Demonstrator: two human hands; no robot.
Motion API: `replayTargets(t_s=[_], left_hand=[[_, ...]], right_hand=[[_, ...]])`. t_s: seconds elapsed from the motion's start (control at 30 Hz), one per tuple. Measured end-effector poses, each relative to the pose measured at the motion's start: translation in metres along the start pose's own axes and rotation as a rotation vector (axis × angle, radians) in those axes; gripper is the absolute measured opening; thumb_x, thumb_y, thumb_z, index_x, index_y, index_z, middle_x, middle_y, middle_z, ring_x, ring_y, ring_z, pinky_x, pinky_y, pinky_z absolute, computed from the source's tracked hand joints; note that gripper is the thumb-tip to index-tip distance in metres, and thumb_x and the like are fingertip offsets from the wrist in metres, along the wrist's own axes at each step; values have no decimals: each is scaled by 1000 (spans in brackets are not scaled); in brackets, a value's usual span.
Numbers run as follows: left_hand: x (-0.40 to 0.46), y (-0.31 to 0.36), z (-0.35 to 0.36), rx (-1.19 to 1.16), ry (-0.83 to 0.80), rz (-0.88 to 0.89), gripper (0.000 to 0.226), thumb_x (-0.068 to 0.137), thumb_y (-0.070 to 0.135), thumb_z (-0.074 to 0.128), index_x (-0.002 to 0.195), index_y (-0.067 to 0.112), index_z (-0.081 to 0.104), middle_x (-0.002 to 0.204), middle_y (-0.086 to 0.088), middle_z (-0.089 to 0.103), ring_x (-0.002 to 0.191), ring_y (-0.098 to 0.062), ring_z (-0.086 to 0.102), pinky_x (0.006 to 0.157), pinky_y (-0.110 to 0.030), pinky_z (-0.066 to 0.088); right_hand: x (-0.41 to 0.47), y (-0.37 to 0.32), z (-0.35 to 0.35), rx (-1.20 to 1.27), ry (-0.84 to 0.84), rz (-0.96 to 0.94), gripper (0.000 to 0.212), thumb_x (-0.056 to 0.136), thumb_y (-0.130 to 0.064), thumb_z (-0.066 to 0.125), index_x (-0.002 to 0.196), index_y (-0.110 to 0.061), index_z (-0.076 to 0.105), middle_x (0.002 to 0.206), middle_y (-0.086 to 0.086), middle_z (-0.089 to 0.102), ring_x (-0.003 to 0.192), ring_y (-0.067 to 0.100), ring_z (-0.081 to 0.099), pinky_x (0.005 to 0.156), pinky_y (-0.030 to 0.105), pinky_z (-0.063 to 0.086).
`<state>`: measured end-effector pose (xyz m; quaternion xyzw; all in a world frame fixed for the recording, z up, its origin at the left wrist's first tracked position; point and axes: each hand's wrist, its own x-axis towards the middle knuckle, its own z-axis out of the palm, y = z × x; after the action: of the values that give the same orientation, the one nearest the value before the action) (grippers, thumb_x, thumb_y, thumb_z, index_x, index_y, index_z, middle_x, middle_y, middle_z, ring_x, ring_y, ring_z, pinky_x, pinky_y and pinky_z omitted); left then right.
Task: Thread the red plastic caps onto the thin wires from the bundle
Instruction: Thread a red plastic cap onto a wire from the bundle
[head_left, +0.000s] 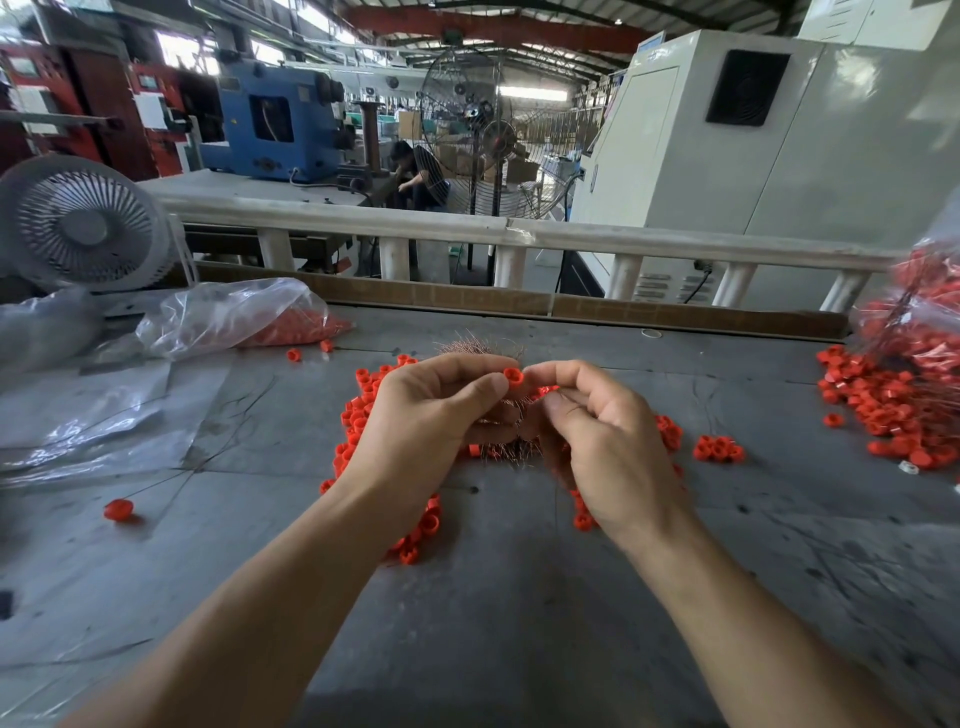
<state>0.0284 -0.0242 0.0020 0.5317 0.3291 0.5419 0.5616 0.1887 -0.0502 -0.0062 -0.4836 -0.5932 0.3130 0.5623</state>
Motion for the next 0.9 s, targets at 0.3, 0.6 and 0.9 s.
replayTargets(t_s=[0.3, 0.6, 0.9], left_hand=[[-3, 3, 1, -56, -35, -35, 14, 98, 6, 63, 108, 2, 72, 102, -16, 78, 86, -25, 76, 68, -30, 62], [-3, 6, 1, -114, -21, -46, 11, 99, 3, 60, 104, -1, 69, 98, -21, 77, 90, -30, 77, 68, -26, 61], [-3, 5, 0, -75, -24, -45, 11, 99, 4, 62, 105, 0, 70, 96, -19, 77, 91, -31, 77, 70, -28, 61]], right_hand=[[1, 5, 0, 35, -82, 51, 28, 103, -7, 49, 116, -25, 66, 83, 4, 75, 66, 20, 70, 48, 28, 48], [8, 3, -16, -400, 175, 7, 14, 94, -17, 67, 93, -30, 73, 79, -13, 74, 70, 0, 68, 64, 21, 53], [16, 13, -44, -856, 108, 195, 21, 82, -33, 81, 64, -35, 70, 58, -21, 65, 55, -1, 60, 55, 24, 42]])
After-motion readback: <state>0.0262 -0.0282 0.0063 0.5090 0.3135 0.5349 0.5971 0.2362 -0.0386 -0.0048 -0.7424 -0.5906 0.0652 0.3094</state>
